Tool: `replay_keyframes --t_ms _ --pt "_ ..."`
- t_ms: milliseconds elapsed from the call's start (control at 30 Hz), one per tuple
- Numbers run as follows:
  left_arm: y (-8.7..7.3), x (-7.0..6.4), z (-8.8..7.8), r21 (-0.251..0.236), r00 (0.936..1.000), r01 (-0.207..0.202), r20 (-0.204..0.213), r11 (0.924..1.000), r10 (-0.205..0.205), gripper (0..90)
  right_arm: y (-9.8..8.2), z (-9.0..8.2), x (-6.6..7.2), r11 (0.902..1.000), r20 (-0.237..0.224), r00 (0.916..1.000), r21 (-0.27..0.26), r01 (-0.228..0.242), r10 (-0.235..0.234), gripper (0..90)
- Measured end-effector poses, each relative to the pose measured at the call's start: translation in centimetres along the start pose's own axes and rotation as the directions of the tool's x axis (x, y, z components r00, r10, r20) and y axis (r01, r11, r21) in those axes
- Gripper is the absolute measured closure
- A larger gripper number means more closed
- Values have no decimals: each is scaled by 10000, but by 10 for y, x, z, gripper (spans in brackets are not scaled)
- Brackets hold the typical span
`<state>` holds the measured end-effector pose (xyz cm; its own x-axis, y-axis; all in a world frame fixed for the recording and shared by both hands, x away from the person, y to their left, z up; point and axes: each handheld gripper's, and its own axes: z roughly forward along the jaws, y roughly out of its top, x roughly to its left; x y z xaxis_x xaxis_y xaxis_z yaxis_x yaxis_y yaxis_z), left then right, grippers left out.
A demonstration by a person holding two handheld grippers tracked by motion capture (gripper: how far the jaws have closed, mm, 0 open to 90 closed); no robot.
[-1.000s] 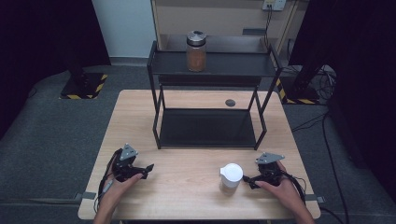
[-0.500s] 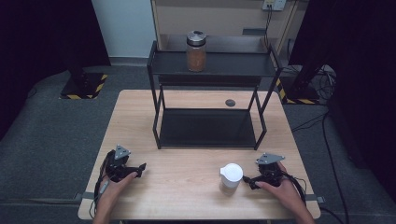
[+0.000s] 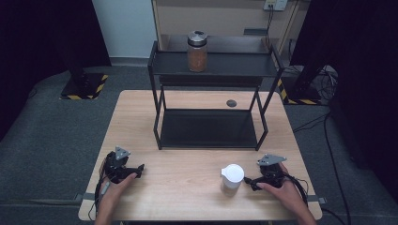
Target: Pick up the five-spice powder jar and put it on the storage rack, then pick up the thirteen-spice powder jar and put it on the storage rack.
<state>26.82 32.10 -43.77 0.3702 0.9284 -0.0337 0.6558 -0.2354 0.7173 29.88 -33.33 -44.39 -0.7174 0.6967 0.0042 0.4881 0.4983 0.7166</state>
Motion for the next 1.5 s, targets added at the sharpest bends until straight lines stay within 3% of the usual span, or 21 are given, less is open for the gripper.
replay_keyframes --t_ms 100,167,400,1100,1333,1500 --pt "0 -1 1 74 9999 8 -150 10000 -7 50 0 0 0 10000 2 10000 -1 -2 2 21" --pt "-1 4 3 70 9997 241 79 9997 -241 50 0 0 0 10000 -1 10000 -1 -3 3 20" --pt "-2 -2 6 141 9995 -262 -195 9996 265 23 0 0 0 10000 0 10000 -3 -2 2 20" --pt "-4 -1 6 74 9994 -306 -149 9995 307 6 0 0 -2 10000 -89 9999 16 70 -70 20" --pt "-4 -1 6 76 9994 -306 -149 9995 307 6 5 -7 -7 9999 -512 9986 77 131 -127 66" --pt "-4 -1 6 74 9994 -307 -150 9995 308 6 7 -16 -4 9983 -797 9951 32 589 -585 72"
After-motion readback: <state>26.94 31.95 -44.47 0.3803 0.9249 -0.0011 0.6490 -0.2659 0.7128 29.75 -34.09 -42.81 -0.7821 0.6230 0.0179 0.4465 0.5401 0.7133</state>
